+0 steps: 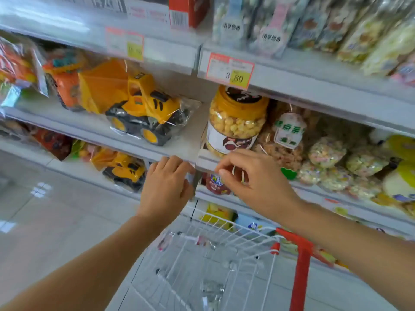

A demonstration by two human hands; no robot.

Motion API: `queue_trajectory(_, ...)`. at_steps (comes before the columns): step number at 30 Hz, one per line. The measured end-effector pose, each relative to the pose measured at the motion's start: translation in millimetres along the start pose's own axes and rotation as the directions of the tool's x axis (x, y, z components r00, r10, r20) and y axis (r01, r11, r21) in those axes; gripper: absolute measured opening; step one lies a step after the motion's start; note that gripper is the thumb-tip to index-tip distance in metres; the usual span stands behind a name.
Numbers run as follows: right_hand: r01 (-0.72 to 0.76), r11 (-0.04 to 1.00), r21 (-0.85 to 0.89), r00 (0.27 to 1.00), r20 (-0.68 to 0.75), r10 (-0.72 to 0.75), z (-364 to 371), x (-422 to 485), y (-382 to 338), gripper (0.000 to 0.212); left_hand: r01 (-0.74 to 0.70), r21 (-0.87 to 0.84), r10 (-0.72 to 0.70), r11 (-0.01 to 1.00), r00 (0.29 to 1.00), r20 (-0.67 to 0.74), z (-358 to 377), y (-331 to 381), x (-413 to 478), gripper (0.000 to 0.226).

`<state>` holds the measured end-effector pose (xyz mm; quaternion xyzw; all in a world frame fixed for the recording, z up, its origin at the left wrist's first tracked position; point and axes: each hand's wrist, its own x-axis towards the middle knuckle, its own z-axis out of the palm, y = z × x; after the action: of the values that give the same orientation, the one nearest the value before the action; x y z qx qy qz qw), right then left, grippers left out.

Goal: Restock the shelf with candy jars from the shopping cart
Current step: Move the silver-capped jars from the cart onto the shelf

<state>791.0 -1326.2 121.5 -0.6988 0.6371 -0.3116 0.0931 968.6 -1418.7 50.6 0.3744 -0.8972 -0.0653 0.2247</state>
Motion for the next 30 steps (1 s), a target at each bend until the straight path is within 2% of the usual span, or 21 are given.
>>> queue_trajectory(3,-0.095,0.995,0.031,0.987,0.137,0.089,67,-11,11,0.013,0.167,0.120,-0.181,0.979,0.976,0.119,28,-44,-50,0.037)
queue_trajectory(8,-0.184,0.983,-0.013,0.921,0.346,0.178,181,-29,34,0.013,0.384,0.281,-0.461,0.880,0.834,0.304,67,-106,-129,0.065)
queue_trajectory(12,-0.271,0.960,-0.065,0.819,0.508,0.265,256,-48,52,0.017,0.487,0.303,-0.572,0.819,0.733,0.368,91,-130,-177,0.070)
queue_trajectory(14,-0.307,0.947,-0.096,0.762,0.572,0.305,287,-55,59,0.020,0.529,0.263,-0.591,0.807,0.711,0.381,101,-135,-192,0.067)
queue_trajectory(17,-0.420,0.898,-0.133,0.664,0.629,0.404,327,-57,67,0.032,0.540,0.176,-0.564,0.823,0.736,0.375,111,-140,-207,0.056)
queue_trajectory(20,-0.579,0.801,-0.151,0.547,0.657,0.519,362,-54,76,0.044,0.534,0.096,-0.531,0.840,0.773,0.347,115,-145,-217,0.051)
queue_trajectory(26,-0.675,0.719,-0.167,0.472,0.652,0.594,422,-54,101,0.056,0.489,0.028,-0.472,0.872,0.822,0.318,125,-150,-234,0.057)
queue_trajectory(30,-0.715,0.676,-0.179,0.422,0.660,0.622,453,-63,112,0.056,0.479,-0.005,-0.454,0.878,0.835,0.311,127,-152,-243,0.060)
